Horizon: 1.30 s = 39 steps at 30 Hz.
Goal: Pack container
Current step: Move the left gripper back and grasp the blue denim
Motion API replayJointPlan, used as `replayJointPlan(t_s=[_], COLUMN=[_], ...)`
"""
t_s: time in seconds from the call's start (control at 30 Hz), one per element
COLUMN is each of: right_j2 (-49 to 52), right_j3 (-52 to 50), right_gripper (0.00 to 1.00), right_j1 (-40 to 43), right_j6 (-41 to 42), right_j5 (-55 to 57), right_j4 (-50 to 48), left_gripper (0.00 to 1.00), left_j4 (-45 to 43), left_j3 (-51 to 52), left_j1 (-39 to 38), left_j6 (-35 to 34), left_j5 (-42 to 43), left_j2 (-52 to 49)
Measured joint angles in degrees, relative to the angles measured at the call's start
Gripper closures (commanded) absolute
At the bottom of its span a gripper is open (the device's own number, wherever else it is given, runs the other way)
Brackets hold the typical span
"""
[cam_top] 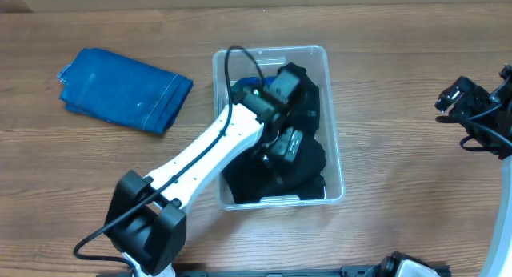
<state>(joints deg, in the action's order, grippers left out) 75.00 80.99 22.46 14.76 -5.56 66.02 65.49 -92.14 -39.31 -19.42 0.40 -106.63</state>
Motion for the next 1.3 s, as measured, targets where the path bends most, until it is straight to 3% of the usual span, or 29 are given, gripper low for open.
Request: replayJointPlan(t_s=[0.13,0.27,0.4,0.57,0.8,1.0,1.2,1.23,1.27,1.3], right_j2=[0.0,0.0,0.0,0.0,0.0,0.0,0.0,0.0,0.0,0.0], right_j3=[0.0,0.0,0.0,0.0,0.0,0.0,0.0,0.0,0.0,0.0], right_gripper=[0.0,0.0,0.0,0.0,0.0,0.0,0.0,0.0,0.0,0.0], right_j1=[0.0,0.0,0.0,0.0,0.0,0.0,0.0,0.0,0.0,0.0], right_j6=[-0.02,0.0,0.02,-0.02,0.0,0.0,0.02,0.0,0.0,-0.02], right_j5=[0.0,0.0,0.02,0.0,0.02,0.02,0.02,0.0,0.02,0.0], right_j4=[-0.02,-0.02,-0.02,-0.02,-0.04,-0.04,-0.02,0.0,-0.04,-0.02], left_gripper=[0.0,0.0,0.0,0.0,0.0,0.0,0.0,0.05,0.19,0.39], left_j4=[0.85,4.44,7.15,-1.27,-19.63,-35.93,-43.04,-44.61,-46.01,-48.48], left_j3=[-13.4,-18.78,-15.82,-1.66,17.4,18.62,17.29,16.92,16.61,16.37], left_j1=[1.33,14.08,35.45,54.99,65.77,66.4,66.58,66.66,66.75,66.84], left_j6=[3.19,1.27,-9.35,-17.92,-14.43,-7.41,-9.38,-10.05,-10.4,-10.54], left_j5=[-2.05,-1.99,1.36,4.02,9.7,20.74,25.86,26.84,27.82,28.89], left_j2=[3.08,9.79,9.75,8.68,4.2,-5.53,-10.45,-11.21,-11.82,-12.72])
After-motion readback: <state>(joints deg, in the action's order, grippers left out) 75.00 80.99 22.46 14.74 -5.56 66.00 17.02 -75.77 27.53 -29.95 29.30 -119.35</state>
